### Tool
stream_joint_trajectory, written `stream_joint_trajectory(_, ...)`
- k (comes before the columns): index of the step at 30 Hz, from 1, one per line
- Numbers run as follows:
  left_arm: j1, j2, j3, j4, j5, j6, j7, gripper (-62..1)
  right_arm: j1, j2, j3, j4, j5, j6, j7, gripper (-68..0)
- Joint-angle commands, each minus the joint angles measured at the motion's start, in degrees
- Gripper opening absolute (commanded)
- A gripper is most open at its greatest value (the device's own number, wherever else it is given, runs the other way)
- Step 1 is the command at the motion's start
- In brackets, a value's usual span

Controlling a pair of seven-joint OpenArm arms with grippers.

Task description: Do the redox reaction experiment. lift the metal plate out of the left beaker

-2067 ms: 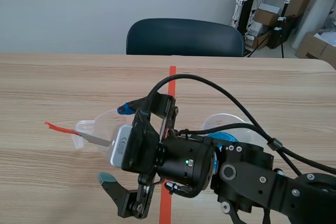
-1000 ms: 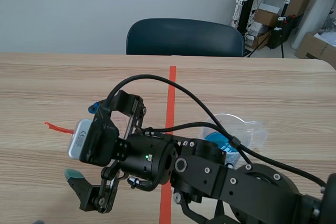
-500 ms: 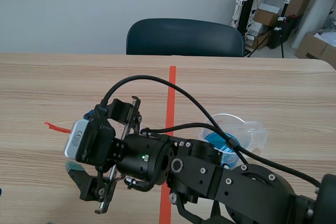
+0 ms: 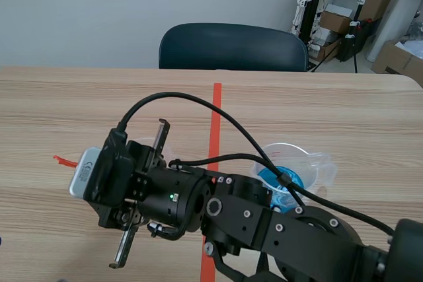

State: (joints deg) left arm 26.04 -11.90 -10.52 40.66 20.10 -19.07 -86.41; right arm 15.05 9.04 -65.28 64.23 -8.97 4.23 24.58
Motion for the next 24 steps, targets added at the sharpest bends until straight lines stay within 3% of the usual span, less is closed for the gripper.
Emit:
stream_joint_trajectory(1, 0.46, -0.55, -0.37, 0.61, -0.57, 0.13, -2.62, 1.4, 0.98, -0.50, 0.04, 0.68, 0.39, -0.39, 0.85, -47.4)
stream_joint_trajectory(13, 0.46, -0.55, -0.37, 0.61, -0.57, 0.35, -2.62, 1.4, 0.79, 1.60, 0.04, 0.70, 0.39, -0.31, 0.02, -46.8)
stream_joint_trajectory(24, 0.46, -0.55, -0.37, 0.61, -0.57, 0.35, -2.62, 1.4, 0.48, 3.82, 0.04, 1.03, 0.39, -0.35, 4.76, -46.8)
